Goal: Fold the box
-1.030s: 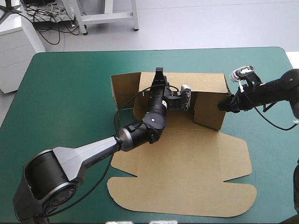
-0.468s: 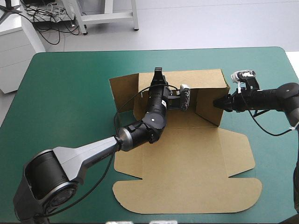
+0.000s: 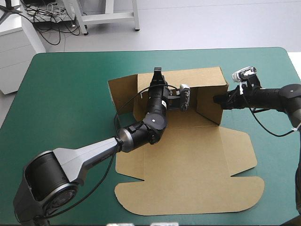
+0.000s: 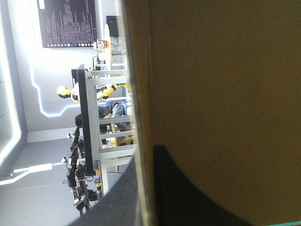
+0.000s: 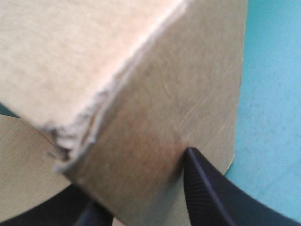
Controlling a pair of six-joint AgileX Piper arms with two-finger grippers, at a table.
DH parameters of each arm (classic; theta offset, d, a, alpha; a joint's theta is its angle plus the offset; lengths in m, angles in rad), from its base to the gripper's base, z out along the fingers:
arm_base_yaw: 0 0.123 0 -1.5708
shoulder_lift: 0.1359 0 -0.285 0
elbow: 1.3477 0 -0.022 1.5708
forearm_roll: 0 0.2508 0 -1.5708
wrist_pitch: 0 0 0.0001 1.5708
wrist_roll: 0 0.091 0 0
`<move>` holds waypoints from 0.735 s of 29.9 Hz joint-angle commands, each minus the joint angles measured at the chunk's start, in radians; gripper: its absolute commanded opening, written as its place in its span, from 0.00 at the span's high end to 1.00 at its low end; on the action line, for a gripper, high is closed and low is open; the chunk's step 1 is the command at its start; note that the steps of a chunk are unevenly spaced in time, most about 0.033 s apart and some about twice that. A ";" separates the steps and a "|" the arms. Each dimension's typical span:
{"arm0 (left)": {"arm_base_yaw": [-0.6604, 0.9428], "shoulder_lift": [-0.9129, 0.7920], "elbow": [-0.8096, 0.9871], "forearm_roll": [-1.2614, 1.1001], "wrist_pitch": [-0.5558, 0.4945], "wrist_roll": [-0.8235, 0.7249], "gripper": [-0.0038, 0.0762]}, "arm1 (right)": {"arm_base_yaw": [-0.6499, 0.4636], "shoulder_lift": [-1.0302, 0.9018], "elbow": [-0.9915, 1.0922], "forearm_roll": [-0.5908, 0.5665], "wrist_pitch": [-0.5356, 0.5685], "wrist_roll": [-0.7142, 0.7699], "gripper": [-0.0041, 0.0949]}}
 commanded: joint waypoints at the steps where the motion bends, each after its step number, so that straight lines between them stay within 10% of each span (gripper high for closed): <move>1: -0.011 -0.045 -0.021 0.030 -0.036 0.000 0.96 | 0.000 -0.040 -0.027 0.195 0.023 -0.171 0.57; 8: -0.011 -0.045 -0.021 0.032 -0.039 0.000 0.96 | 0.001 -0.038 -0.027 0.231 -0.032 -0.222 0.58; 14: -0.011 -0.045 -0.021 0.034 -0.079 0.000 0.96 | 0.001 -0.038 -0.027 0.231 -0.002 -0.212 0.98; 22: -0.011 -0.045 -0.021 0.034 -0.090 -0.010 0.96 | 0.001 -0.038 -0.027 0.203 -0.011 -0.180 0.96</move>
